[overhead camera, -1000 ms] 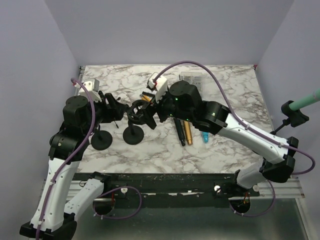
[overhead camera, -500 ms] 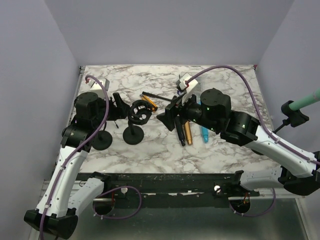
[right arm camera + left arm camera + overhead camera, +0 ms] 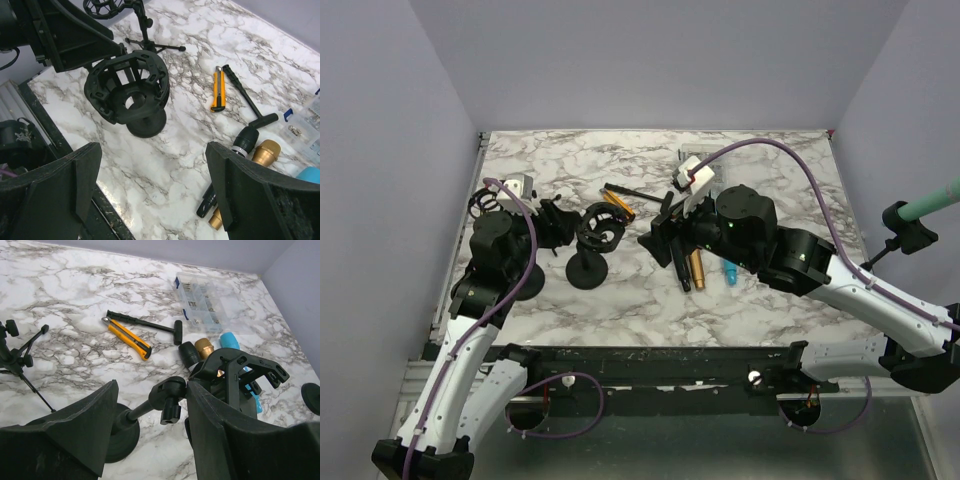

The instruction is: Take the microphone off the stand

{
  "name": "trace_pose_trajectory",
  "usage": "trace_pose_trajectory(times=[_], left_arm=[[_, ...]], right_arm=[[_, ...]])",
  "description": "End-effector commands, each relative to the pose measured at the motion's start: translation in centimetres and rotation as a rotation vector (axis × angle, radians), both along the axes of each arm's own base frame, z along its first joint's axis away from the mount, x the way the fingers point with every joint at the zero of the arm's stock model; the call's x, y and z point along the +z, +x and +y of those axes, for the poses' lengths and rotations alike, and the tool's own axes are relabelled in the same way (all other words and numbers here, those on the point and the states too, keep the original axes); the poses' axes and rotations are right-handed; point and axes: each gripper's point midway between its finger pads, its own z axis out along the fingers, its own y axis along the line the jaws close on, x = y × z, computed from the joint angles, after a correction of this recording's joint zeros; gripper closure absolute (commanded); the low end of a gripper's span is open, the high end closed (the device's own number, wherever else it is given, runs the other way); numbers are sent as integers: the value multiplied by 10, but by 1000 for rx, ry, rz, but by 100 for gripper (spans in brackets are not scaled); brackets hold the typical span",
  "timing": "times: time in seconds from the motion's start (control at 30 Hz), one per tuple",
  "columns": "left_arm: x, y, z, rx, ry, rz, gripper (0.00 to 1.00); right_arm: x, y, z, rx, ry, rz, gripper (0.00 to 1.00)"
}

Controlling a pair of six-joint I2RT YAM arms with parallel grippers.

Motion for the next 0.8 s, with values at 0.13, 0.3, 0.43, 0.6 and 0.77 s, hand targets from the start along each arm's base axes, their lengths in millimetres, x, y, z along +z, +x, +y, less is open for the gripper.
trace_pose_trajectory(times=[0.13,0.3,0.43,0.6,0.77], left_arm=[[-95,-13,15,46,112,265,43],[-109,-19,21,70,129,316,44],[-122,-25,19,78,91,348,44],[-138,-30,17,94,52,399,46],[-156,-36,18,119,26,436,47]], right_arm=[[-12,0,-3,-23,-5,15,7],[-12,-2,-9,-33,4,15,7],[-12,-2,-13,-43,12,7,6],[-14,-4,-14,-36,14,7,6],[-17,-6,-17,-34,16,5,6]])
